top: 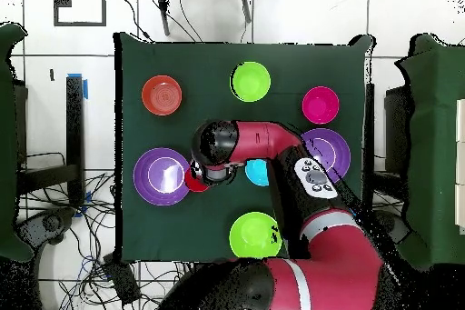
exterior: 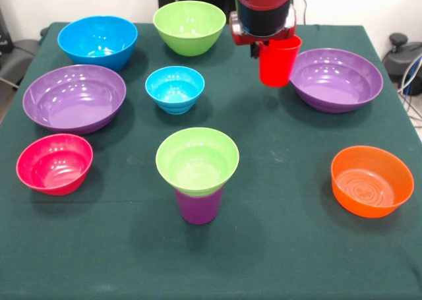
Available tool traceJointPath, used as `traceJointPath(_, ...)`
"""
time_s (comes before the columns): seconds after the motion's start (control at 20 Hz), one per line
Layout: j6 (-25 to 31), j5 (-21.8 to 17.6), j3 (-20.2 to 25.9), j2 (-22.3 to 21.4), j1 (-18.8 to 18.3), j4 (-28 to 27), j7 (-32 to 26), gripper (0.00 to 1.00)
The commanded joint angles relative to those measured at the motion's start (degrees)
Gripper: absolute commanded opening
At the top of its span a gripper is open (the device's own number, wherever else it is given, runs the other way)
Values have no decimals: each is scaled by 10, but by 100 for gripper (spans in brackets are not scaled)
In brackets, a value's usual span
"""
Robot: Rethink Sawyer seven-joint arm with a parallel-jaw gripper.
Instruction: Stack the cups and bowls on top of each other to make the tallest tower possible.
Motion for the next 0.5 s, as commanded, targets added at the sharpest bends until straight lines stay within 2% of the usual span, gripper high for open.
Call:
traceJointPath(0.05, -12, -32, 44, 8, -17, 31, -78, 0)
traceJointPath(0.4, -24, -64, 25, 20, -20, 14, -74, 0)
traceJointPath(0.5, -14, -72, 23, 38, -16, -17, -75, 0)
